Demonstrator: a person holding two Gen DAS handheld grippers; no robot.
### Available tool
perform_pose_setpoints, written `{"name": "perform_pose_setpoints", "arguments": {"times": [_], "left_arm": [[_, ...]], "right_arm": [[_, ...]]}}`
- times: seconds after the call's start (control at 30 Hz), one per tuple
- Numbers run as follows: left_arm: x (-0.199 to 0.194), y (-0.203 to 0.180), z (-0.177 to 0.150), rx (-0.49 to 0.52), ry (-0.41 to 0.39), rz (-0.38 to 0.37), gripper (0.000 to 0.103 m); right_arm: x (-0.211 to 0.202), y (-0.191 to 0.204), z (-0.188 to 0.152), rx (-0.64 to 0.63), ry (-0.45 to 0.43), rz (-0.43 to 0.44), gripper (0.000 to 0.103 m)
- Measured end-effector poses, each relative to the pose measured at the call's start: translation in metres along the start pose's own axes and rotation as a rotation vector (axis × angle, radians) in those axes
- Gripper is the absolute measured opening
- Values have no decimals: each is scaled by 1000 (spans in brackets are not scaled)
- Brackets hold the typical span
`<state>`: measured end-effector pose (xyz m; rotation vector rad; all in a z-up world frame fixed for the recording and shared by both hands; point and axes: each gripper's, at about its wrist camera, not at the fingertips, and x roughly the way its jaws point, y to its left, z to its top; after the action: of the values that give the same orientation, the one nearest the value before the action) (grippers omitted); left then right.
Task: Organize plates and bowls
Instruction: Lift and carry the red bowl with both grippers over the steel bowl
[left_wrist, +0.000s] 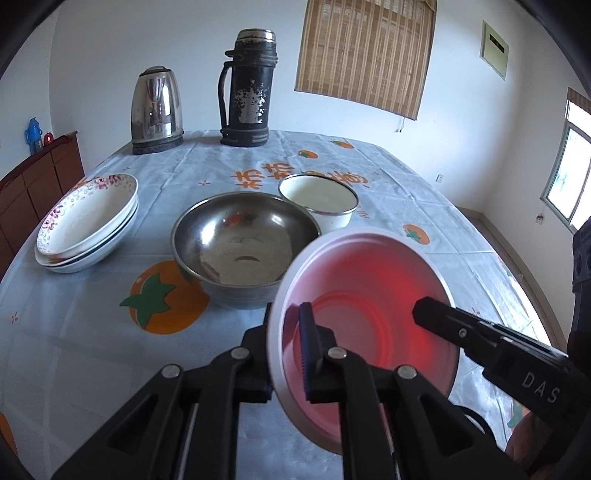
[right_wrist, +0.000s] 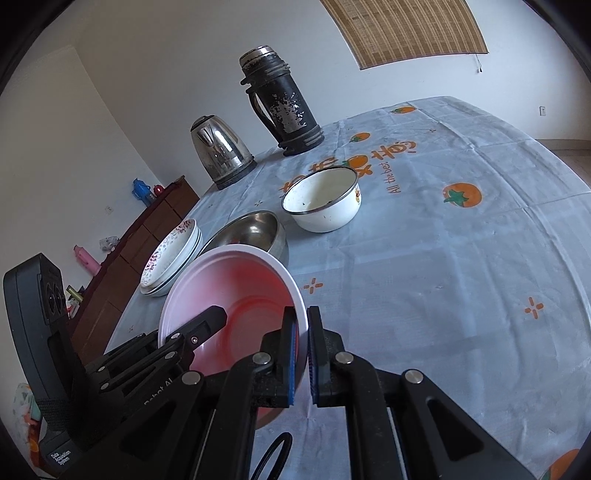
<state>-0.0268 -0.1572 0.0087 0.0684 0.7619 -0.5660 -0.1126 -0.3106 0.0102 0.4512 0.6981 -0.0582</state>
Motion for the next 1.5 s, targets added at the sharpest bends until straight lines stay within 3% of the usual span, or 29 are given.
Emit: {"name": "perform_pose_setpoints", "arguments": {"times": [0.8,1.5], "left_arm": [[-18,39,28,-44,-75,46,8],[11,53,69,-31,-86,74,8]], "right_arm": [[16,48,26,-74,-30,37,7],[50,54,65,-63,-49,29,7]]}}
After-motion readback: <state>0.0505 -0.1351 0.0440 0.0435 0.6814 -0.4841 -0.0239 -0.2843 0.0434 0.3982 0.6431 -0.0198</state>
